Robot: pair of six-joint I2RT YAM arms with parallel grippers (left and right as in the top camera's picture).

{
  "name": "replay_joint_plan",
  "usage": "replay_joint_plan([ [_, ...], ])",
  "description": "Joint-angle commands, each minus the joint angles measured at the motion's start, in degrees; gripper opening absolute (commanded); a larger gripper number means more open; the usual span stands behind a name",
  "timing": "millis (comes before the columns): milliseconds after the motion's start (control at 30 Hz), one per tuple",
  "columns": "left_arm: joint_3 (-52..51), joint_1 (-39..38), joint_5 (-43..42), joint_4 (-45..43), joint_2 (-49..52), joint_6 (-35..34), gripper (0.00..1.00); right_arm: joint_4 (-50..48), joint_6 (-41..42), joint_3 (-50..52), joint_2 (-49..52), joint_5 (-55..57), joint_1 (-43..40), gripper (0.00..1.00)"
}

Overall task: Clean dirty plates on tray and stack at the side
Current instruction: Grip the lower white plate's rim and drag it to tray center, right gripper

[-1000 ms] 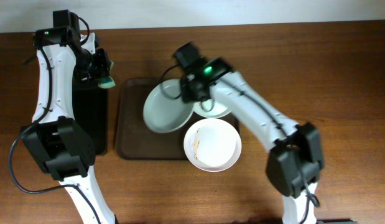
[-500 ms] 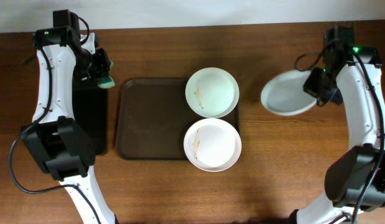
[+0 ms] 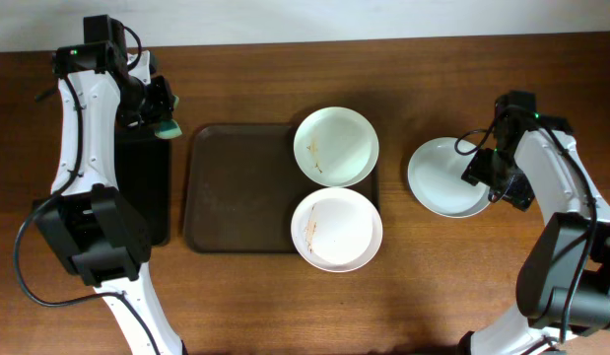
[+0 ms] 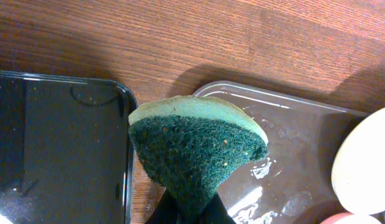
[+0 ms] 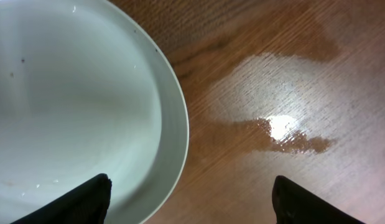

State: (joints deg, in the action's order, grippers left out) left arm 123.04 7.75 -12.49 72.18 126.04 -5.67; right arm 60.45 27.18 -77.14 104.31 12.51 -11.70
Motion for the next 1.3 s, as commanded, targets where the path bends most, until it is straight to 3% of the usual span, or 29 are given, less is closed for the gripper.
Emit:
replay_joint_plan([
  [0,0.7,0.3,0.3,-0.2,-0.2,-0.7,0.01,3.4,-2.6,-6.9,-0.2,-6.3,0.3,0.83],
  [167,0.7,0.3,0.3,-0.2,-0.2,-0.7,0.01,11.1,-4.9,-11.9,-4.4,-28.9,6.4,0.82],
  [233,0.7,0.3,0.3,-0.4,-0.2,-0.7,0.01,14.3,-4.8,-10.8,-4.3,-28.0,12.2,0.80],
  [300,0.7,0.3,0.3,-0.5,-0.2,-0.7,0.01,14.8,0.5,-7.6,-4.3,-23.6,17.5,0.77],
  [433,0.7,0.3,0.3,-0.6,-0.2,-0.7,0.01,8.7,6.3,1.7,-4.3,-22.3,26.7,0.49],
  [533,0.7,0.3,0.3,-0.5,-0.2,-0.7,0.01,2.2,9.4,7.8,-4.2,-21.2,31.6,0.45],
  [900,0.7,0.3,0.3,-0.5,-0.2,-0.7,0.01,-6.0,9.4,15.1,-3.5,-16.7,35.4,0.28],
  [1033,0.7,0.3,0.3,-0.8,-0.2,-0.7,0.01,-6.1,9.4,15.2,-3.4,-16.8,35.4,0.11],
  [1267,0.7,0.3,0.3,-1.0,-0.2,-0.7,0.01,-7.9,9.4,16.0,-3.3,-16.6,39.0,0.10],
])
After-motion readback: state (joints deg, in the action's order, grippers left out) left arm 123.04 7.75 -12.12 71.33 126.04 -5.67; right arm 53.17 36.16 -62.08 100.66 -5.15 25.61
